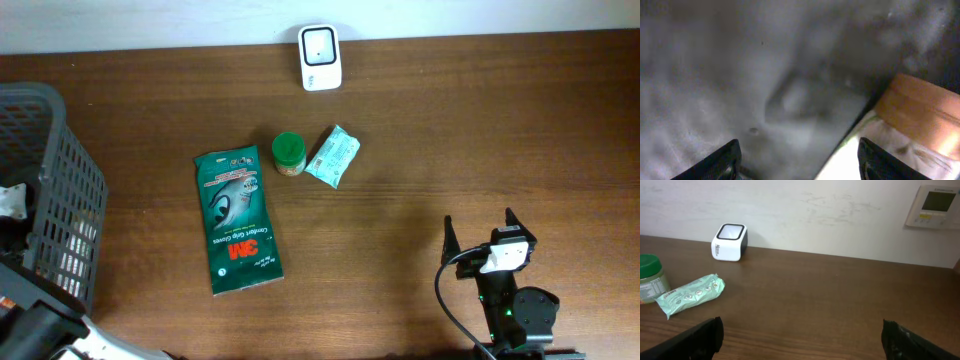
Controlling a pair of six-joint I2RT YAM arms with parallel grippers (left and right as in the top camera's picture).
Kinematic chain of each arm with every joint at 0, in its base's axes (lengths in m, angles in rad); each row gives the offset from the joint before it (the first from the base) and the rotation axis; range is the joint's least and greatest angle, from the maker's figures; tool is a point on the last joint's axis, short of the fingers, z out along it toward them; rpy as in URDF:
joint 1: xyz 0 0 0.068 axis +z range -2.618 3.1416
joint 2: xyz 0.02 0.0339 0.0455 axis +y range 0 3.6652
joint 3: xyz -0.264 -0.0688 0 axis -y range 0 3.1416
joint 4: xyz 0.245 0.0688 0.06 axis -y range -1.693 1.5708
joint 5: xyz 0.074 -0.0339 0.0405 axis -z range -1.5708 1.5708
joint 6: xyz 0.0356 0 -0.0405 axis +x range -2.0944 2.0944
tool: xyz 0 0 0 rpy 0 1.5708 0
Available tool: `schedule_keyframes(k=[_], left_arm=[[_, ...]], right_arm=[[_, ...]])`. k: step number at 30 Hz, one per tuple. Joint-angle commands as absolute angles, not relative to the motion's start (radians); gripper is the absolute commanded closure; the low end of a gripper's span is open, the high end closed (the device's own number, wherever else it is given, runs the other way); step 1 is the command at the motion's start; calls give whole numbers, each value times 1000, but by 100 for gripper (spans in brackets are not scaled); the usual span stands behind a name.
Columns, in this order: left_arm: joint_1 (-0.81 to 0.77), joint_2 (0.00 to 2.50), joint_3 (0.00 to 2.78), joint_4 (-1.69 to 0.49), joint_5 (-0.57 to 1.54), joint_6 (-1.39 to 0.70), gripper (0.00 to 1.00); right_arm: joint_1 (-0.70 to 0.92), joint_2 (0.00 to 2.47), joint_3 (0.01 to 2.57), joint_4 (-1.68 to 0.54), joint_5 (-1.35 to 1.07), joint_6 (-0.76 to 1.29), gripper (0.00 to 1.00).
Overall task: Scan the item barcode
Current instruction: 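Reach into the basket and grasp the gold-capped white tube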
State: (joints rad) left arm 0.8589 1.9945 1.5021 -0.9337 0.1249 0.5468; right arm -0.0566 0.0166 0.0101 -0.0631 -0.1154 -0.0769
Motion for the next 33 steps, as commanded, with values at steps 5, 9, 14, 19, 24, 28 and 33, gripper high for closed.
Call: schedule_keyframes(k=[5,9,14,19,24,28,33], left_arm=[[854,2080,1470,-918,173,582,34],[854,2079,1499,-924,213,581,37],[854,2079,1563,-982,225,581,36],[854,2079,1622,-1044,227,582,37],[854,2079,1696,-1135,305,674,39],[854,2079,1731,-1206,324,731,38],[854,2079,1734,-1279,326,773,35]], right_arm=[[-59,12,6,-68,-128,-66,2],[-59,12,6,-68,-128,-66,2],[-59,12,6,-68,-128,-66,2],[-59,12,6,-68,-128,-66,2],[-59,12,6,-68,-128,-66,2],[-59,12,6,-68,-128,-66,2],[-59,12,6,-68,-128,-66,2]])
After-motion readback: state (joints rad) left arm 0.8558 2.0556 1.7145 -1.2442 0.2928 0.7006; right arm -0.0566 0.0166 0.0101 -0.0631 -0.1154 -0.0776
